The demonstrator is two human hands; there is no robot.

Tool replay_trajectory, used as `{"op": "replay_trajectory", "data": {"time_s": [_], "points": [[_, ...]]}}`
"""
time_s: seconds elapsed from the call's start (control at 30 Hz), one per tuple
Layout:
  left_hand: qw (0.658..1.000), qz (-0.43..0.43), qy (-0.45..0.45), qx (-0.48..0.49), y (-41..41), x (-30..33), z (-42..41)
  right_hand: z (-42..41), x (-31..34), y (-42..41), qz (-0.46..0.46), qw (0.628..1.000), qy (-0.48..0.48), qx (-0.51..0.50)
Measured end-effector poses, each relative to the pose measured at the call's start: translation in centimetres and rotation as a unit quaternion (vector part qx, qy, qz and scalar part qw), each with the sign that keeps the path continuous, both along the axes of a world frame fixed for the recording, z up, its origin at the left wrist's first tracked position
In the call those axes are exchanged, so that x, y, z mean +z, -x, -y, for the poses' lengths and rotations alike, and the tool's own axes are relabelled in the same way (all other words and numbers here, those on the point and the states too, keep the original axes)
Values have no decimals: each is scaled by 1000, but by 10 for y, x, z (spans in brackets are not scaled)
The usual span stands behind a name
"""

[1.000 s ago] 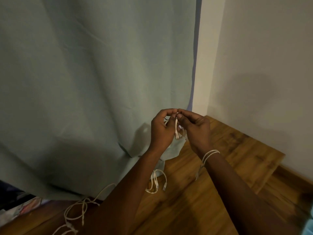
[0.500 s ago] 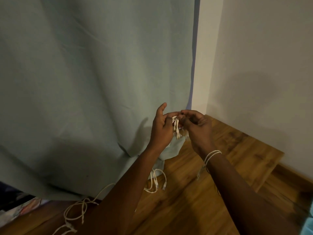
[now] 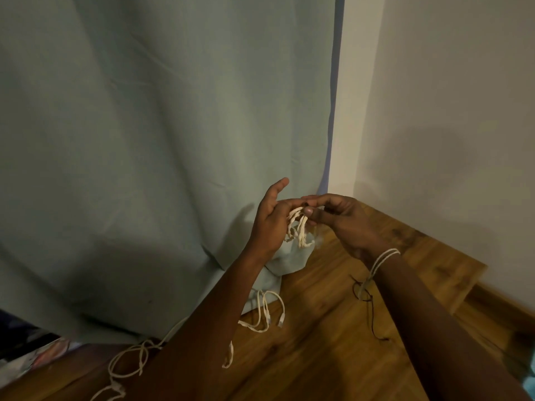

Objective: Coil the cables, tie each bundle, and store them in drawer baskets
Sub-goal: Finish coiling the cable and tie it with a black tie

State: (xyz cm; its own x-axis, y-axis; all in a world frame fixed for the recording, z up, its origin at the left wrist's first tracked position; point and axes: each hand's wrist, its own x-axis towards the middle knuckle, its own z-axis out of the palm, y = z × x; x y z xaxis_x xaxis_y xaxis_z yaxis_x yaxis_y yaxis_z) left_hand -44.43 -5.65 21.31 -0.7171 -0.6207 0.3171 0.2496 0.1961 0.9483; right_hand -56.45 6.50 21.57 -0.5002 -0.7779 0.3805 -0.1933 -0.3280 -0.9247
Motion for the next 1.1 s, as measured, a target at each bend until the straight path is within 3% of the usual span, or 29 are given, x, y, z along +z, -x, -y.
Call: {"op": "replay_trajectory", "data": {"time_s": [0.3,0.6,0.77,0.87,1.0,1.1], "points": [[990,13,-53,-127,-3,11,-7,-5,-13,0,170,977,89,93],[979,41,-50,-195,-5,16,-5,-5,-13,-1,156,978,116,78],[974,13,-24,-225,-9,21,-4,-5,-15,-5,142,979,129,74],[987,-23,3,-159,-6,20,-12,-3,-15,-10,142,980,122,71],[990,-80,87,76,1,11,-25,3,-19,-9,168,974,138,60],[982,-64,11,179,6,3,-24,5,-19,-5,179,971,153,38]]}}
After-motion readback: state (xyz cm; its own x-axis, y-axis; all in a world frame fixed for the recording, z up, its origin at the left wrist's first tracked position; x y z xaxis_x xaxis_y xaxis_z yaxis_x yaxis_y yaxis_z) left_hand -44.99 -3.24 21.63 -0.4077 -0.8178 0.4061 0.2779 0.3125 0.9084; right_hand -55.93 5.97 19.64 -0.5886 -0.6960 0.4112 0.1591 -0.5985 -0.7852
